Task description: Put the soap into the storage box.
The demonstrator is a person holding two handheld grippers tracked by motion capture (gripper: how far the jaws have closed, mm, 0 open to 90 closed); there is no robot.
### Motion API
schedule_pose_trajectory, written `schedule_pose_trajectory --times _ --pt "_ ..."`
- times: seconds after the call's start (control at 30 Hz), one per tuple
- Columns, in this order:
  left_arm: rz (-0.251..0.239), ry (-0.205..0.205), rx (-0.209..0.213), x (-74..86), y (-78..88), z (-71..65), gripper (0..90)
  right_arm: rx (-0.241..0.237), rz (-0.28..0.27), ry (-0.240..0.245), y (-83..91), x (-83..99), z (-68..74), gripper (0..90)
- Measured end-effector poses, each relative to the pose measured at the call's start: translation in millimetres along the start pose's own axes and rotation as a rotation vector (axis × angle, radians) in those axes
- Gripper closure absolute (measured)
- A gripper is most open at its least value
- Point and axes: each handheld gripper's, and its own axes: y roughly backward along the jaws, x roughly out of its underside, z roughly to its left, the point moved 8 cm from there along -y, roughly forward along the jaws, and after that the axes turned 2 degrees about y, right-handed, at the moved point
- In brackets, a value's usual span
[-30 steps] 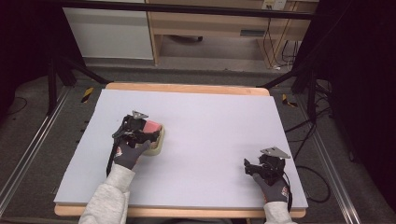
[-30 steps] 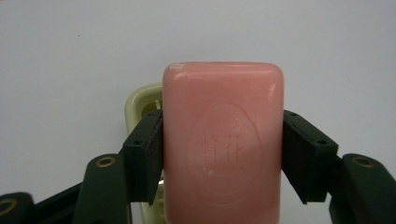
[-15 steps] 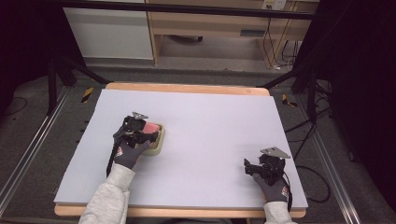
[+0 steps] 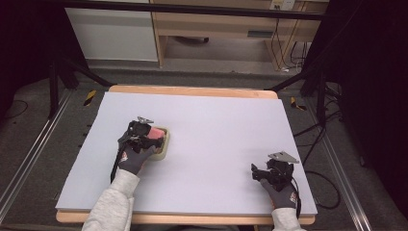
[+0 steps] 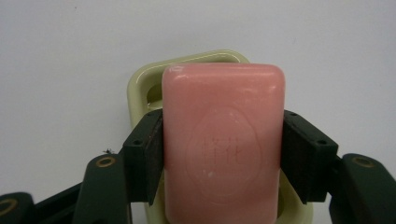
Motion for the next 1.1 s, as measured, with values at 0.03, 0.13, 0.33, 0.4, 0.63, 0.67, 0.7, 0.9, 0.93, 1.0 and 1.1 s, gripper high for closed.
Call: schedule_pose_trajectory --times 0.03,0.13,0.33,0.4,0.63,0.67,0.7,0.9,0.93,1.0,1.1 --pt "-0.001 0.002 0.000 0.0 -0.3 0.1 37.2 -0.001 -0.001 -0.001 -0.1 -0.2 0.2 8.5" --pt "-0.005 0.000 -0.002 -0.2 -1.8 0.3 37.2 0.000 0.001 -0.002 -0.2 -0.1 0.4 8.5" --pt "-0.013 -0.016 -0.021 0.2 -5.4 -1.2 37.2 0.001 0.002 -0.001 -0.2 0.0 0.4 8.5" --pt "-0.015 -0.013 -0.019 0.2 -6.2 -0.9 37.1 0.001 0.001 -0.001 -0.2 -0.1 0.4 8.5" --pt "-0.009 -0.017 -0.019 1.3 -9.5 -1.7 37.1 0.003 0.000 -0.001 0.0 -0.1 0.1 8.5" --pt "-0.007 -0.018 -0.020 1.5 -10.1 -1.4 37.1 0.003 -0.001 -0.002 0.2 -0.2 0.3 8.5" --pt "-0.005 -0.019 -0.021 1.9 -10.8 -1.1 37.1 0.002 -0.001 -0.002 0.3 -0.2 0.3 8.5" --pt "0.006 -0.019 -0.029 4.2 -14.2 -0.4 37.1 0.004 -0.001 -0.001 0.1 -0.3 0.1 8.4" --pt "0.007 -0.017 -0.029 4.4 -14.4 -0.2 37.0 0.004 -0.001 -0.001 0.1 -0.3 0.1 8.5" --pt "0.007 -0.018 -0.033 4.8 -14.9 0.3 36.9 0.004 0.000 -0.001 0.1 -0.3 0.2 8.5" --pt "0.007 -0.018 -0.037 5.1 -14.8 0.8 36.6 0.002 -0.001 -0.002 0.2 -0.4 0.4 8.4"
